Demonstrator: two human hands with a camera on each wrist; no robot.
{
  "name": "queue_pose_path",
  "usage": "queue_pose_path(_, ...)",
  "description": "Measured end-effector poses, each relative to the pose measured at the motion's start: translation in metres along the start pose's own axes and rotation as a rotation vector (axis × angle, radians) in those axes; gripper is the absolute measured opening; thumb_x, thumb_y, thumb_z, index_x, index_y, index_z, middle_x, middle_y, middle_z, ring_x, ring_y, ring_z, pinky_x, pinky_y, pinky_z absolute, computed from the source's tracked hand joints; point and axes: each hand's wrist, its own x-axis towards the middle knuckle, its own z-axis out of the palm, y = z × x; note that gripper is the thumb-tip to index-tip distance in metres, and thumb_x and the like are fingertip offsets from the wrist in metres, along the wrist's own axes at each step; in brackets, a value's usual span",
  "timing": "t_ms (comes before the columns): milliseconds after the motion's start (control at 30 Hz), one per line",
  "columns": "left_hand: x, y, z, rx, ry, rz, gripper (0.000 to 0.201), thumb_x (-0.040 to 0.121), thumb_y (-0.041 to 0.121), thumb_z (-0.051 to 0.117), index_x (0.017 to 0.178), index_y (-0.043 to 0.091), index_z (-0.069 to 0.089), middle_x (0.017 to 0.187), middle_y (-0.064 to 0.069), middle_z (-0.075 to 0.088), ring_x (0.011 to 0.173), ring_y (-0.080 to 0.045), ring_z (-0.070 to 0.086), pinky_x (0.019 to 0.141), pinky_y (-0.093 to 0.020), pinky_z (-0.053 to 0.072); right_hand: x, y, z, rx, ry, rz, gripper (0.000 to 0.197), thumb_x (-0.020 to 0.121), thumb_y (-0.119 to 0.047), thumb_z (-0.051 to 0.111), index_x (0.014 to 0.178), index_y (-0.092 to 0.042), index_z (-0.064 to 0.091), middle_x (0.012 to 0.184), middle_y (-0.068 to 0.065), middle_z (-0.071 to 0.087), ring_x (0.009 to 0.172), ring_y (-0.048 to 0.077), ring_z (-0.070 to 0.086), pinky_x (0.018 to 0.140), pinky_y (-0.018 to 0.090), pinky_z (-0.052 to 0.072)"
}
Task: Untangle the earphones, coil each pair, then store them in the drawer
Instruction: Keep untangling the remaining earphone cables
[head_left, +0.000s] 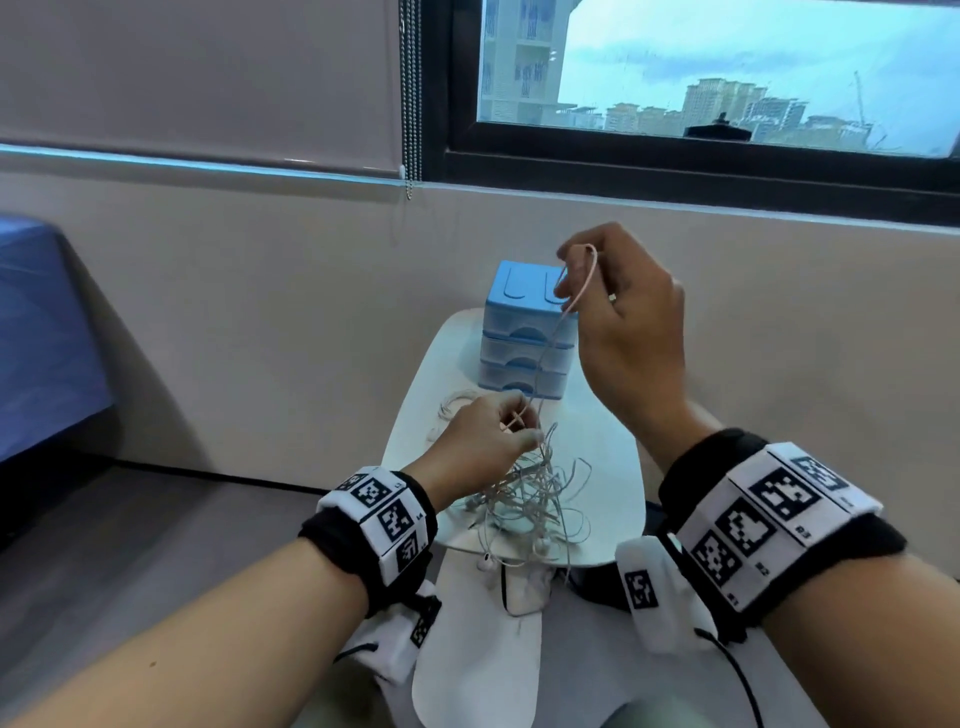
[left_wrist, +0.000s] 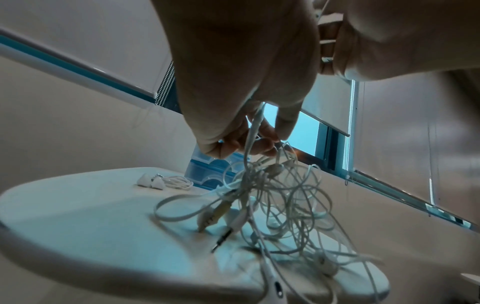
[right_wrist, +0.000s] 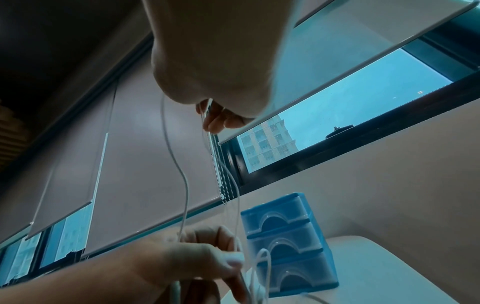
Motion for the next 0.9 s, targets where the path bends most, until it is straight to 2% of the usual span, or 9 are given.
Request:
queue_pose_path(67, 0.001, 0.002, -0.002, -0.012, 0.032, 0.018, 0.012, 0.096, 0.021, 0.068, 0.085, 0.02, 0.062, 0.083, 0.003, 0.065, 0.07, -0.011, 0.055, 0.07, -0.03, 0.048, -0.005, 0.01, 0.0, -0.043, -0.108, 0.109, 0.014, 0.099, -0.018, 0.059, 0.112, -0.022, 0.062, 0.076, 0.007, 0.067, 0.072, 0.028, 0.066, 0.064, 0.042, 0.055)
queue_pose_path(133, 0.004, 0.008, -0.005, -0.026, 0.054, 0.05, 0.012, 0.097, 0.022, 0.067, 0.087, 0.02, 0.06, 0.082, 0.001, 0.065, 0.067, -0.011, 0.055, 0.067, -0.027, 0.046, -0.013, 0.026, 0.001, 0.001, -0.262, 0.324, 0.038, 0.09, -0.01, 0.065, 0.126, -0.021, 0.058, 0.079, 0.015, 0.069, 0.071, 0.032, 0.065, 0.068, 0.044, 0.056)
queue_pose_path(300, 0.014, 0.019, -0.011, -0.071, 0.176, 0.162, 0.015, 0.095, 0.017, 0.064, 0.083, 0.021, 0.056, 0.074, 0.0, 0.06, 0.059, -0.016, 0.052, 0.062, -0.036, 0.046, -0.05, 0.048, 0.001, 0.083, -0.669, 0.618, 0.014, 0.097, -0.008, 0.06, 0.096, -0.002, 0.073, 0.068, 0.009, 0.066, 0.056, 0.017, 0.055, 0.054, 0.026, 0.044)
queue_pose_path(400, 0.016, 0.031, -0.016, -0.162, 0.219, 0.229, 0.011, 0.102, 0.013, 0.058, 0.091, 0.013, 0.054, 0.077, -0.004, 0.058, 0.054, -0.014, 0.049, 0.057, -0.03, 0.045, -0.063, 0.055, 0.004, 0.033, -0.762, 0.634, 0.022, 0.1, -0.019, 0.061, 0.093, -0.003, 0.074, 0.063, 0.005, 0.068, 0.055, 0.017, 0.057, 0.059, 0.031, 0.047)
queue_pose_path(533, 0.012, 0.038, -0.024, -0.217, 0.158, 0.238, 0.007, 0.101, 0.01, 0.06, 0.099, 0.006, 0.055, 0.086, -0.011, 0.059, 0.054, -0.013, 0.052, 0.053, -0.022, 0.044, -0.053, 0.055, 0.003, 0.044, -0.679, 0.662, 0.031, 0.105, -0.022, 0.055, 0.086, -0.005, 0.073, 0.061, 0.01, 0.07, 0.054, 0.023, 0.061, 0.054, 0.028, 0.047)
queue_pose_path(633, 0.007, 0.031, -0.026, -0.331, 0.002, 0.081, 0.018, 0.084, 0.009, 0.062, 0.101, 0.007, 0.055, 0.087, -0.01, 0.059, 0.052, -0.013, 0.053, 0.051, -0.023, 0.042, -0.032, 0.04, 0.003, 0.068, -0.526, 0.559, 0.03, 0.101, -0.017, 0.055, 0.081, -0.001, 0.072, 0.065, 0.017, 0.071, 0.052, 0.027, 0.064, 0.046, 0.022, 0.042)
queue_pose_path(700, 0.004, 0.026, -0.025, -0.375, -0.074, -0.005, 0.026, 0.075, 0.014, 0.053, 0.1, 0.009, 0.056, 0.091, -0.015, 0.065, 0.053, -0.015, 0.055, 0.051, -0.024, 0.041, -0.018, 0.03, 0.006, 0.068, -0.448, 0.474, 0.031, 0.1, -0.017, 0.055, 0.078, -0.004, 0.072, 0.065, 0.015, 0.072, 0.055, 0.027, 0.068, 0.051, 0.027, 0.047)
queue_pose_path(800, 0.0, 0.022, -0.024, -0.334, -0.124, -0.034, 0.028, 0.079, 0.014, 0.054, 0.106, 0.006, 0.059, 0.095, -0.014, 0.069, 0.056, -0.016, 0.057, 0.052, -0.022, 0.041, -0.003, 0.016, 0.008, 0.105, -0.375, 0.35, 0.031, 0.102, -0.02, 0.054, 0.08, -0.007, 0.072, 0.067, 0.012, 0.072, 0.058, 0.025, 0.069, 0.057, 0.028, 0.05)
queue_pose_path(900, 0.001, 0.018, -0.024, -0.264, -0.171, -0.009, 0.024, 0.09, 0.008, 0.059, 0.113, 0.005, 0.061, 0.098, -0.013, 0.067, 0.062, -0.018, 0.06, 0.058, -0.027, 0.042, 0.006, 0.004, 0.006, 0.187, -0.351, 0.315, 0.031, 0.105, -0.018, 0.051, 0.089, 0.0, 0.071, 0.076, 0.02, 0.07, 0.06, 0.023, 0.065, 0.054, 0.017, 0.046)
